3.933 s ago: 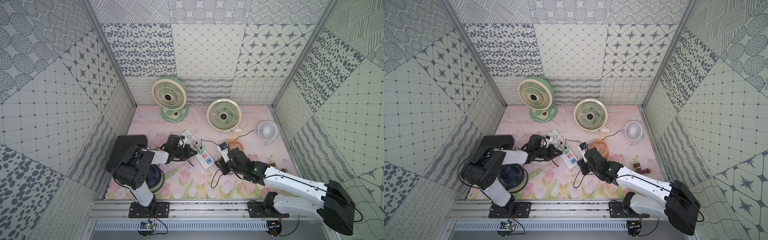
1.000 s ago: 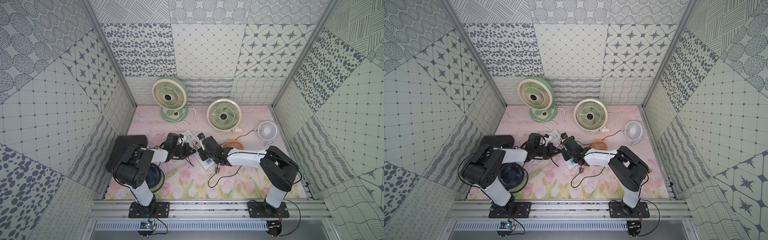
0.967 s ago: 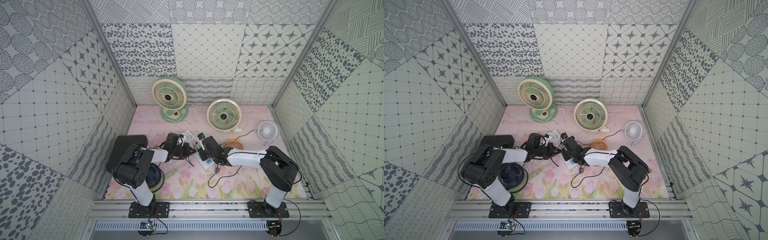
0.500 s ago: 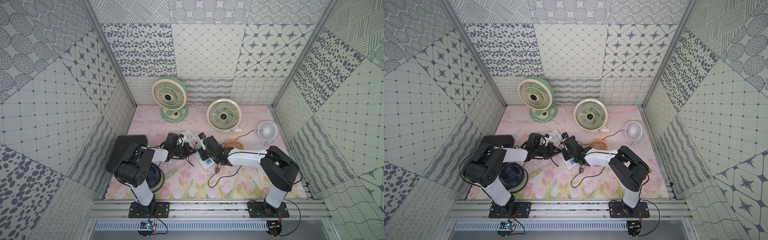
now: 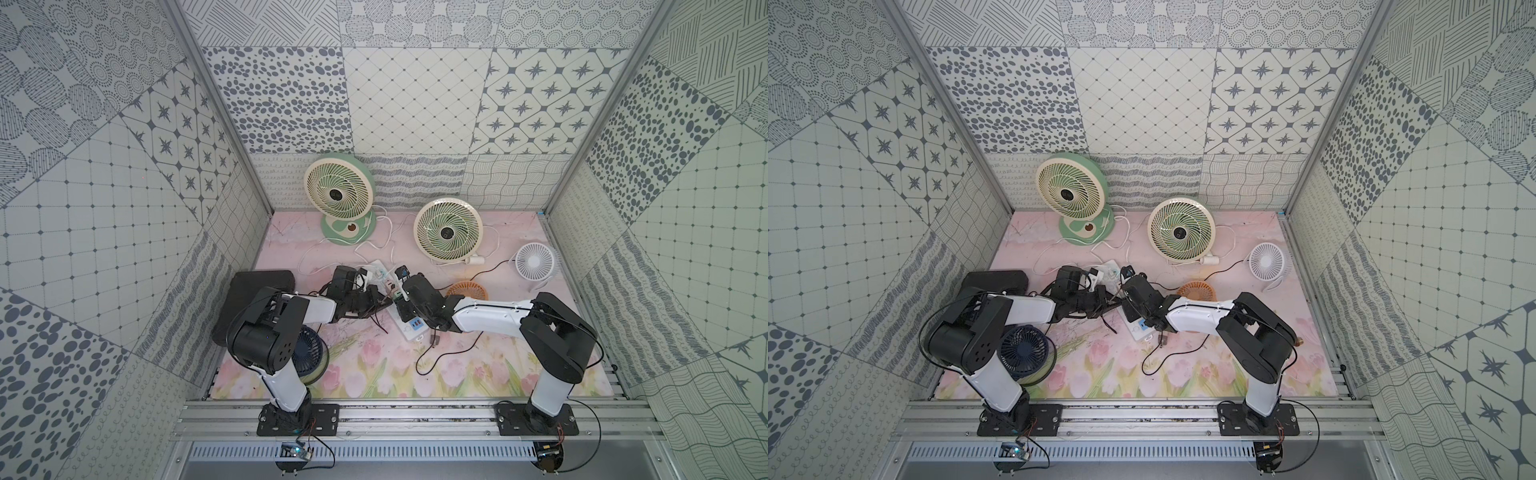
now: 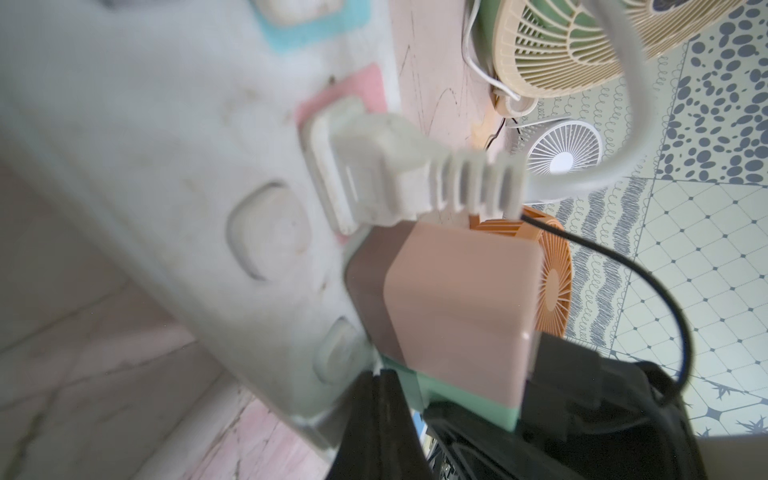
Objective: Unplug the desk fan from the power strip
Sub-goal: Remove the plug from the socket.
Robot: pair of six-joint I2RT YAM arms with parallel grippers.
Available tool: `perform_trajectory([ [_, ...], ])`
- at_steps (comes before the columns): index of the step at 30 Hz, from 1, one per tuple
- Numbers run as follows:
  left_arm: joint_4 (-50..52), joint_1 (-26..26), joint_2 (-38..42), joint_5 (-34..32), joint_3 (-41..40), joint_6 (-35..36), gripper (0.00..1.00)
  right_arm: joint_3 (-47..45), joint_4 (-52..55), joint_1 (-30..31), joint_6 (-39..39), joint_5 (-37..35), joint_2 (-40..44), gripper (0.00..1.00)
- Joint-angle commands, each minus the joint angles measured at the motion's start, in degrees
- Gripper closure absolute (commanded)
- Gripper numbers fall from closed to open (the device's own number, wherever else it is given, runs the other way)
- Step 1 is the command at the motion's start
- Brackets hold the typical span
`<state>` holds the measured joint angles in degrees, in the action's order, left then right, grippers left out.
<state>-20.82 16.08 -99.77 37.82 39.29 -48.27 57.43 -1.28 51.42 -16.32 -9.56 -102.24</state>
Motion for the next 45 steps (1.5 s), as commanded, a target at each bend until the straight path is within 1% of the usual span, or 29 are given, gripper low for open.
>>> perform_trajectory([
  [1,4.1,-0.3,-0.7,-2.9,-0.4,0.2,1.0,1.4,-2.5,1.0,0.0,-1.7,0.4,0.84],
  [4,4.0,-0.4,-0.6,-3.0,-0.4,0.2,1.0,4.1,0.3,3.7,3.3,-7.0,-1.3,0.84],
  [6,4.0,-0.4,-0.5,-3.1,-0.5,0.2,1.0,4.1,0.4,3.9,3.1,-7.5,-1.5,0.84],
  [8,4.0,-0.4,-0.6,-3.0,-0.5,0.2,1.0,3.2,-0.5,2.9,1.3,-6.0,-0.9,0.84],
  [12,4.1,-0.5,-0.5,-3.0,-0.6,0.3,1.0,0.3,-3.6,-1.1,-3.7,0.2,0.3,0.85],
  [14,4.1,-0.4,-0.5,-3.1,-0.5,0.3,1.0,0.7,-3.1,-0.9,-3.1,0.0,0.3,0.85],
  [19,4.1,-0.4,-0.7,-3.2,-0.4,0.3,1.0,4.3,1.1,3.7,2.7,-7.6,-1.6,0.85],
  [21,4.0,-0.4,-0.8,-3.3,-0.4,0.3,1.0,4.7,1.4,4.4,3.4,-9.0,-1.6,0.85],
  [23,4.1,-0.5,-0.8,-3.2,-0.4,0.4,1.0,3.6,0.2,3.7,2.1,-7.8,-1.0,0.85],
  [26,4.3,-0.4,-0.7,-3.5,-0.5,0.5,1.0,1.2,-2.4,0.8,-1.8,-2.9,0.4,0.85],
  [28,4.4,-0.4,-0.7,-3.5,-0.5,0.5,1.0,0.8,-2.7,0.2,-2.3,-2.2,0.6,0.85],
  [30,4.4,-0.4,-0.7,-3.6,-0.5,0.5,1.0,1.6,-1.8,1.0,-1.2,-3.4,0.3,0.85],
  [34,4.3,-0.4,-0.7,-3.7,-0.5,0.5,1.0,4.6,1.5,4.6,3.4,-9.8,-1.7,0.85],
  [37,4.4,-0.4,-0.7,-3.7,-0.6,0.5,1.0,5.0,1.7,5.0,3.8,-10.9,-2.1,0.85],
  [39,4.5,-0.5,-0.6,-3.7,-0.7,0.6,1.0,4.0,0.5,4.4,2.9,-10.2,-1.3,0.85],
  [43,4.6,-0.4,-0.5,-3.8,-0.7,0.6,1.0,1.3,-2.7,1.2,-1.3,-4.1,0.9,0.85],
  [45,4.5,-0.4,-0.6,-3.8,-0.7,0.6,1.0,1.7,-2.6,1.1,-1.0,-3.1,0.7,0.85],
])
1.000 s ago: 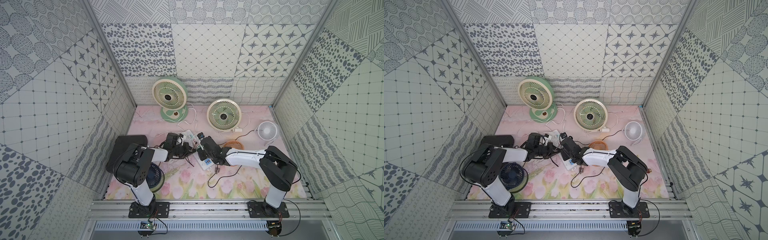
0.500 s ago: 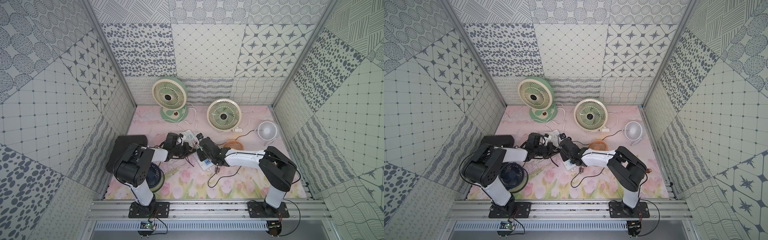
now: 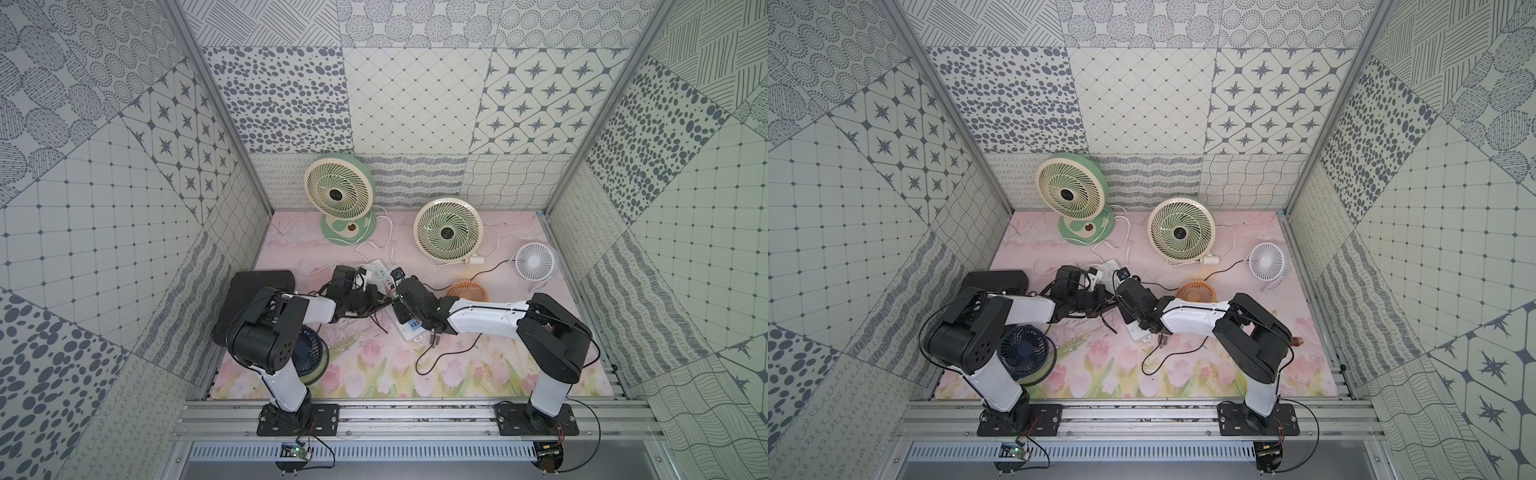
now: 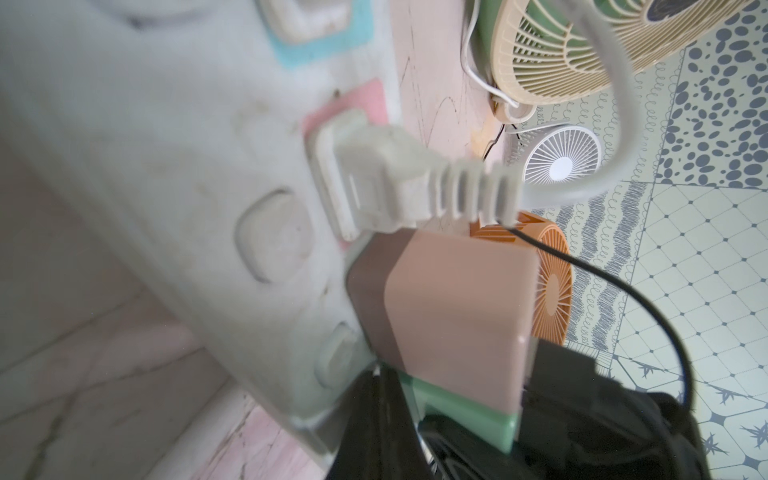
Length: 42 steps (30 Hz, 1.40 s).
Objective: Unplug the desk fan from the power strip
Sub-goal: Remove the plug from the socket.
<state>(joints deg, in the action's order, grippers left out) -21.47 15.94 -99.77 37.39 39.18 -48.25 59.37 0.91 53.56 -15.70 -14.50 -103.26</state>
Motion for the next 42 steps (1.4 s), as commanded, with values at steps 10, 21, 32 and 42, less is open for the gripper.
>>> perform_trajectory([
  [10,5.0,-0.3,-0.4,-3.3,-0.8,0.7,1.0,0.1,-4.7,-0.3,-1.5,0.7,1.5,0.85],
  [21,4.9,-0.3,-0.4,-3.2,-0.8,0.5,1.0,3.7,-1.0,2.8,2.2,-3.4,-0.7,0.85],
  [32,4.8,-0.5,-0.7,-2.9,-0.5,0.6,1.0,0.1,-4.3,-0.7,-2.6,1.5,1.7,0.85],
  [42,5.0,-0.7,-0.5,-2.8,-0.4,0.6,1.0,0.2,-4.2,-0.3,-2.7,0.9,2.0,0.85],
])
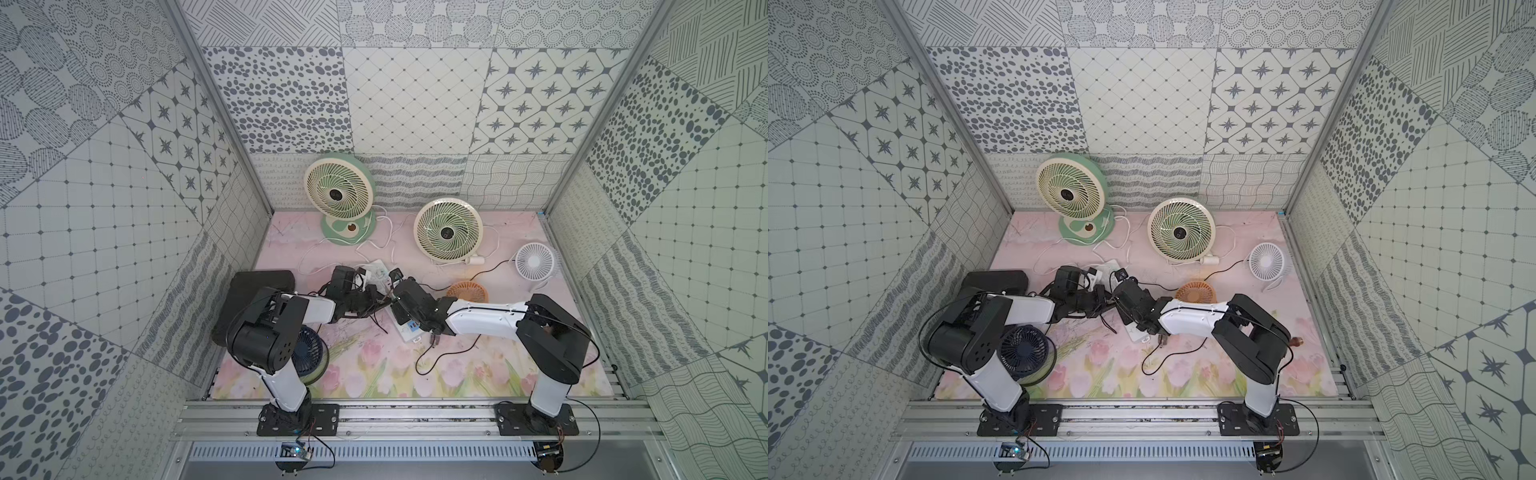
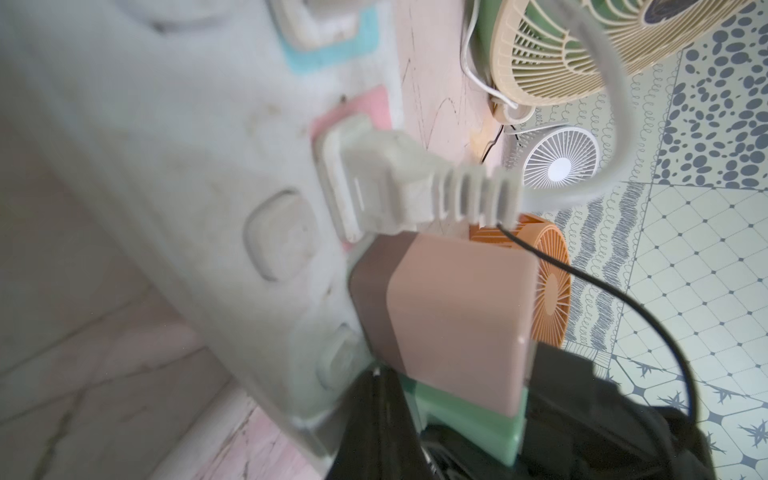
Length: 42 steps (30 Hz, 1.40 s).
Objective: Unplug the desk fan from the power strip
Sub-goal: Remove the plug from the socket.
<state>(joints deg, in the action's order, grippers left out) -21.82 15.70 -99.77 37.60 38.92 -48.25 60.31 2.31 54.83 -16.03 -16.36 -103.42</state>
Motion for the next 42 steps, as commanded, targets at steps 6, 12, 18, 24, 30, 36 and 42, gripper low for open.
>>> perform_trajectory([
  [6,5.4,-0.5,-0.5,-3.1,-0.1,0.6,1.0,0.8,-4.3,-1.0,-1.4,2.5,1.6,0.85],
  [12,5.4,-0.6,-0.4,-3.1,-0.2,0.7,1.0,2.7,-2.2,1.6,1.2,-2.2,0.2,0.85],
  [18,5.3,-0.7,-0.3,-2.9,-0.3,0.7,1.0,-1.9,-5.7,-3.2,-4.4,4.5,3.3,0.85],
  [24,5.3,-0.8,-0.2,-3.1,-0.3,0.6,1.0,2.4,-1.6,0.8,0.0,-0.4,0.6,0.85],
  [30,5.4,-0.8,-0.1,-3.0,-0.2,0.6,1.0,1.8,-1.5,1.2,0.8,-2.3,1.0,0.85],
  [36,5.2,-0.8,-0.1,-3.0,-0.4,0.5,1.0,-0.9,-4.0,-2.1,-2.7,3.8,3.1,0.85],
  [42,5.3,-0.8,0.4,-3.3,-0.5,0.8,1.0,-1.2,-3.5,-2.2,-1.7,3.8,4.9,0.84],
])
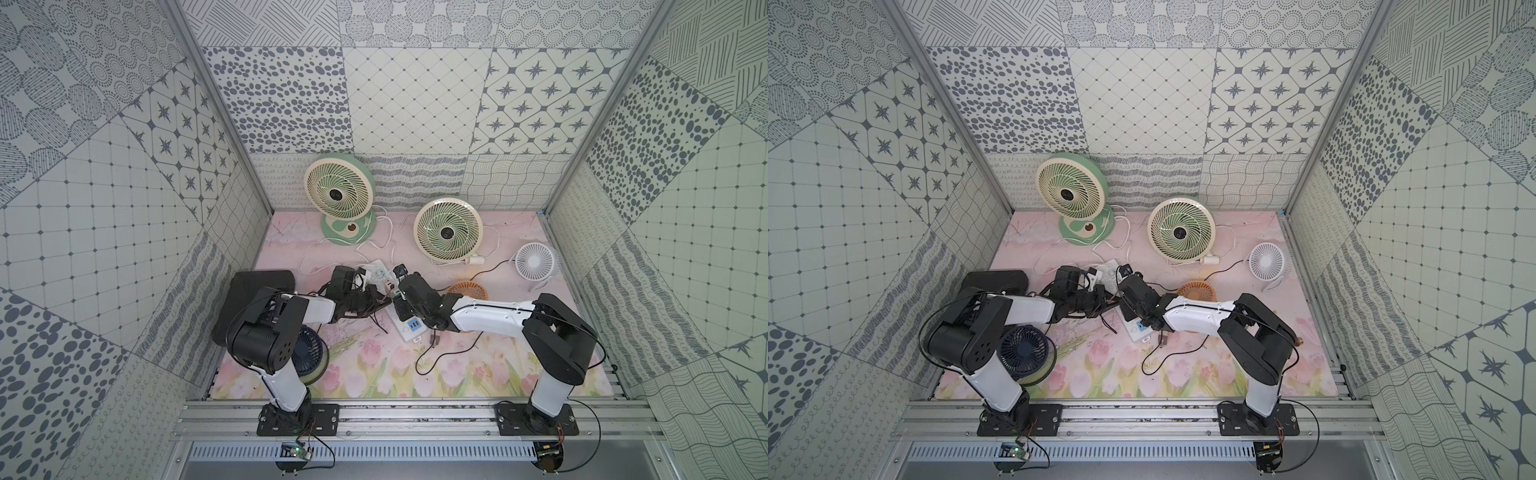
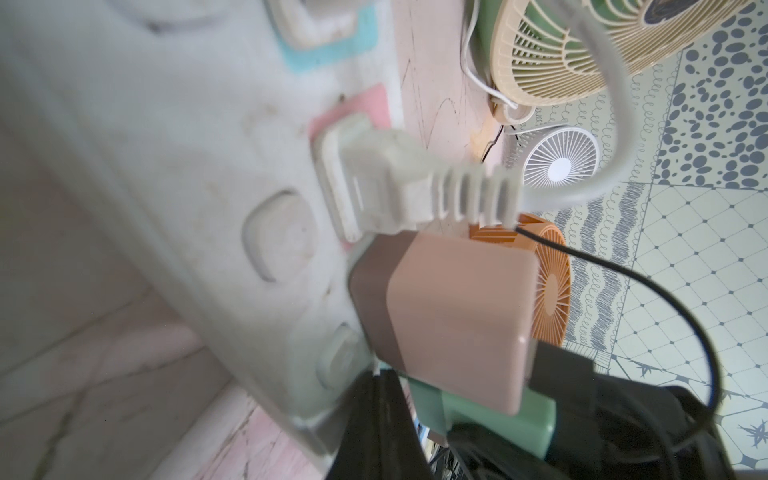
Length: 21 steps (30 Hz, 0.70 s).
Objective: Unplug the desk fan from the power strip
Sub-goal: Remove the plug from the socket, then place the plug at the center of the board.
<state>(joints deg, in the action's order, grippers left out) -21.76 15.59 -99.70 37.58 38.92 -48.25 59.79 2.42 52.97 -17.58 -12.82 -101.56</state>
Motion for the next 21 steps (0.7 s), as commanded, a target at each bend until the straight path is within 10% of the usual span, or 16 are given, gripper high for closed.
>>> perform_trajectory([
  [1,5.4,-0.7,0.4,-3.4,-0.5,0.9,1.0,-0.8,-3.6,-0.5,0.0,0.2,3.7,0.85],
  [21,6.1,-0.7,3.7,-4.6,-1.2,1.8,1.0,-2.2,-0.1,-16.2,-2.3,10.6,6.9,0.83],
])
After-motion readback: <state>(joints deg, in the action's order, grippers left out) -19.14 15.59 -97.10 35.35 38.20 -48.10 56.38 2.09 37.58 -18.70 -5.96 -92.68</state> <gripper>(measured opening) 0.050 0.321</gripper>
